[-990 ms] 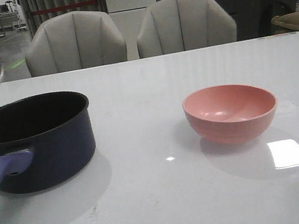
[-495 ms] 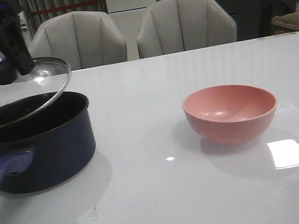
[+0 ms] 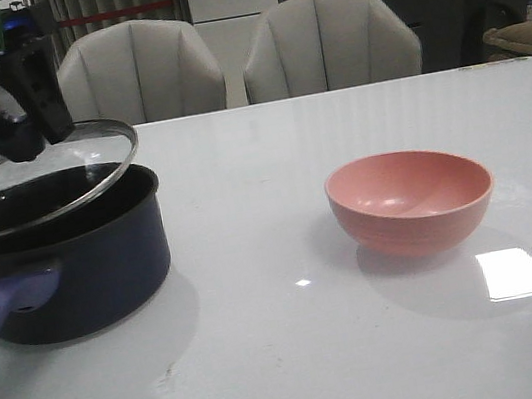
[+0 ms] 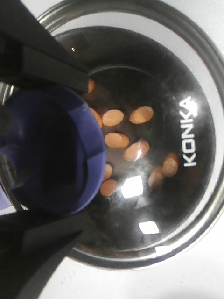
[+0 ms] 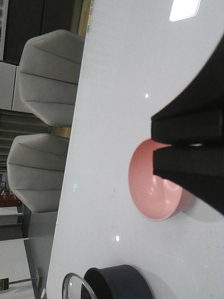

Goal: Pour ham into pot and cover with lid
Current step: 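Bring the glass lid over the saucepan with the left gripper, then lower the lid onto the saucepan and release the knob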

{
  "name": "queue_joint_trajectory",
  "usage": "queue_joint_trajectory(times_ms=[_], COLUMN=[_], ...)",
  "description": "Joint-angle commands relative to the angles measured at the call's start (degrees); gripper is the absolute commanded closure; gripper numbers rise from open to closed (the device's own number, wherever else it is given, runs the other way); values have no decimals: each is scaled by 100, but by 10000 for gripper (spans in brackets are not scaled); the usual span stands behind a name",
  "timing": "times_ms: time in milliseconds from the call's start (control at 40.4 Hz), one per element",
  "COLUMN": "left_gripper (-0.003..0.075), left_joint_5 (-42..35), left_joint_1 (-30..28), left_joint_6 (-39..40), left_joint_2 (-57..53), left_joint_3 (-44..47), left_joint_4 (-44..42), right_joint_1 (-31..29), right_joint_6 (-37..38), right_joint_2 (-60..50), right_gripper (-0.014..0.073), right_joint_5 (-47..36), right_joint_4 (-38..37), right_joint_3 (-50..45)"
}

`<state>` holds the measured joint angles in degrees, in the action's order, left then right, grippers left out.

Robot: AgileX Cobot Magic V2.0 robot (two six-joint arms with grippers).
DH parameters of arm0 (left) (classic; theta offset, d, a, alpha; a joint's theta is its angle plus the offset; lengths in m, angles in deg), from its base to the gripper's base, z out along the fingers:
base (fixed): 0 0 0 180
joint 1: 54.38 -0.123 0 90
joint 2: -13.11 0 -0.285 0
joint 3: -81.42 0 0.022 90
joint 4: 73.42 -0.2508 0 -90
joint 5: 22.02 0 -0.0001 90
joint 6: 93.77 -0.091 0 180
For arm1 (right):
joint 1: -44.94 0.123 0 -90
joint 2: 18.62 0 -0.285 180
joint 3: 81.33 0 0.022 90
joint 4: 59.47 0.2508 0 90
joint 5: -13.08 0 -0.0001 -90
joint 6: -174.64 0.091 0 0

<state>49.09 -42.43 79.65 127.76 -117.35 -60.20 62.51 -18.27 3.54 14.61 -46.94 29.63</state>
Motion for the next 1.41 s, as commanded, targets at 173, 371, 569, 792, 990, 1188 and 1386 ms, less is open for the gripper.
queue_joint_trajectory(times_ms=[173, 371, 569, 792, 990, 1188, 1386], left_gripper=[459, 423, 304, 258, 258, 257, 217], left_joint_5=[3, 95, 167, 167, 167, 167, 167], left_joint_1=[202, 225, 225, 225, 247, 446, 606], left_joint_6=[-15, -15, -15, -15, -15, -15, -15], left_joint_2=[-150, -20, 46, 46, -15, -96, -101], left_joint_3=[-208, -208, -208, -208, -208, -208, -208], left_joint_4=[19, -7, -94, -217, -398, -823, -844], right_joint_1=[9, 9, 9, 9, 9, 9, 9], right_joint_6=[-22, -22, -22, -22, -22, -22, -22], right_joint_2=[29, 29, 29, 29, 29, 29, 29], right_gripper=[433, 433, 433, 433, 433, 433, 433], right_joint_5=[-475, -475, -475, -475, -475, -475, -475], right_joint_4=[29, 29, 29, 29, 29, 29, 29], right_joint_3=[163, 163, 163, 163, 163, 163, 163])
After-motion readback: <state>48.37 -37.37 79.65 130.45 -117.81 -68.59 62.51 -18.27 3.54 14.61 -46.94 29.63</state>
